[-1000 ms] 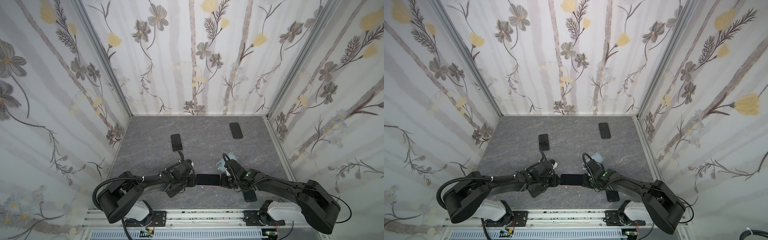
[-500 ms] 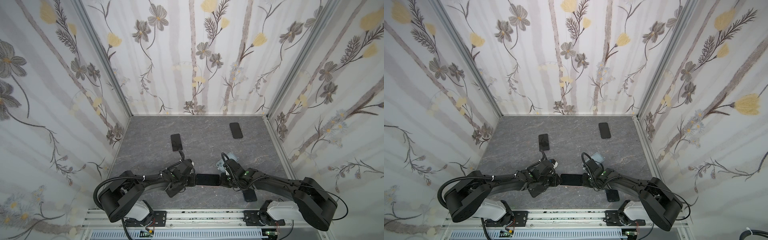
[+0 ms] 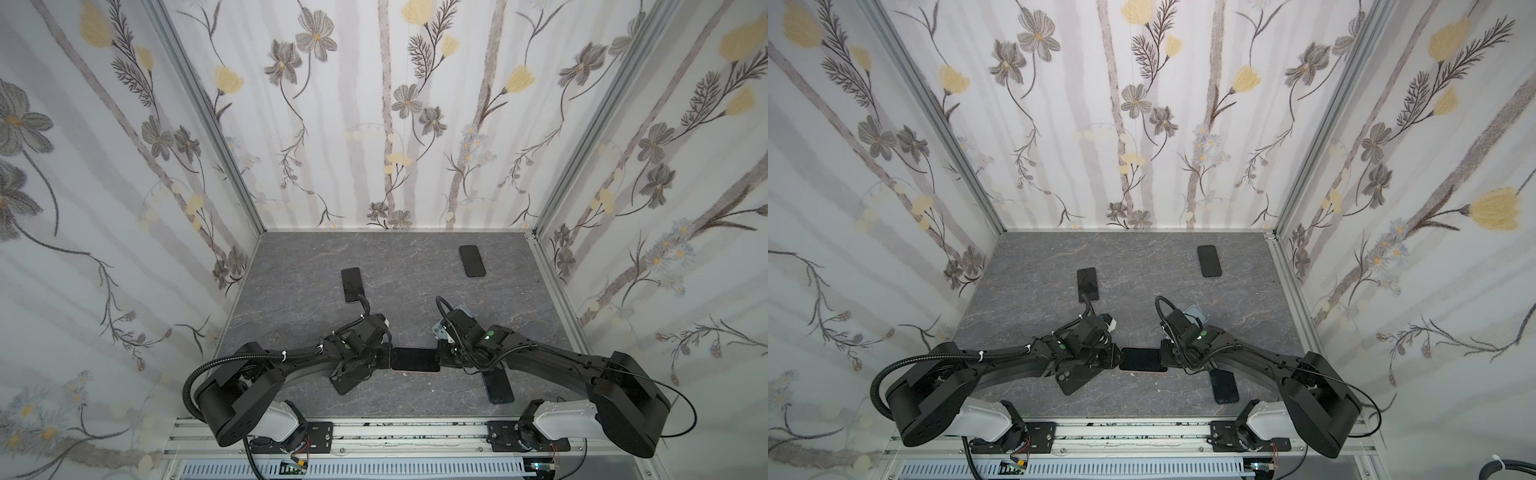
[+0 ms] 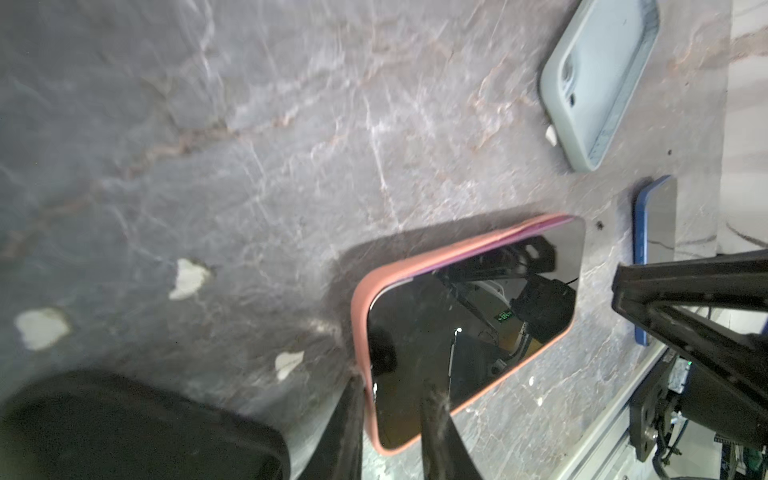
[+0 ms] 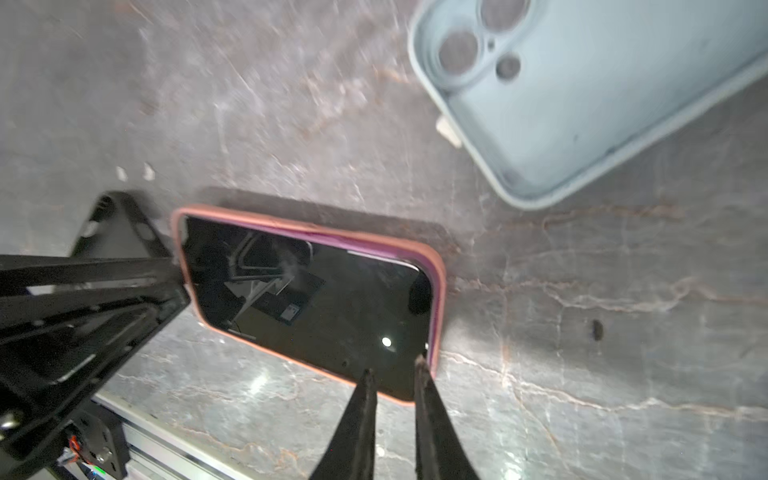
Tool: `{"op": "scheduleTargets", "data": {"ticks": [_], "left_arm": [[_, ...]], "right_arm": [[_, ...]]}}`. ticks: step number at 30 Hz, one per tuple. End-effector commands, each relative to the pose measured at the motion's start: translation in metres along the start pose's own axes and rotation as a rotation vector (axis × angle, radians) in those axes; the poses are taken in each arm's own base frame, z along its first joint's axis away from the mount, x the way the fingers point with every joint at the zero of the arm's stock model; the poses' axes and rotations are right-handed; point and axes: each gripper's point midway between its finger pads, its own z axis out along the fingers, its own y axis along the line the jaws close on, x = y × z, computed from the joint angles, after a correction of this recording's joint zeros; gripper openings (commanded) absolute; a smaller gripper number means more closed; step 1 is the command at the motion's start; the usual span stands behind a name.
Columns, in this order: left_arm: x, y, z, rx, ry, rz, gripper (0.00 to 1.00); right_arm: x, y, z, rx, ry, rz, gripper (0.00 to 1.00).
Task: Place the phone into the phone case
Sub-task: 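Open both grippers and lift them off the cased phone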
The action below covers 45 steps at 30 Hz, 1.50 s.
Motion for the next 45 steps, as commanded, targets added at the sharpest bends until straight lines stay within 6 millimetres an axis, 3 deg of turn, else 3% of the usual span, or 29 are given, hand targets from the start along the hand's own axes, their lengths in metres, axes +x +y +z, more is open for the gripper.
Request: {"op": "scheduleTargets", "data": {"ticks": [1, 8, 17, 32, 45], "left_arm": [[-0.015, 0.001, -0.006, -0.024, -0.033, 0.024, 0.26], [-0.028, 0.001, -0.003, -0.029, -0.023, 0.025, 0.27], [-0.023, 0.004, 0.006, -0.027, 0.022, 0.018, 0.23], [-0.015, 0.006, 0.014, -0.02, 0.077, 0.025, 0.19], [-0.008, 0.015, 0.019, -0.044, 0.09, 0.029, 0.17]], "right_arm": [[-0.015, -0.005, -0.015, 0.058, -0.026, -0.041, 0.19], [-0.029, -0.012, -0.012, 0.07, 0.0, -0.05, 0.18], [-0.021, -0.012, 0.011, 0.07, 0.093, -0.078, 0.14], [-0.01, -0.017, 0.024, 0.075, 0.147, -0.073, 0.12], [-0.005, -0.034, 0.037, 0.128, 0.153, -0.067, 0.1]]}}
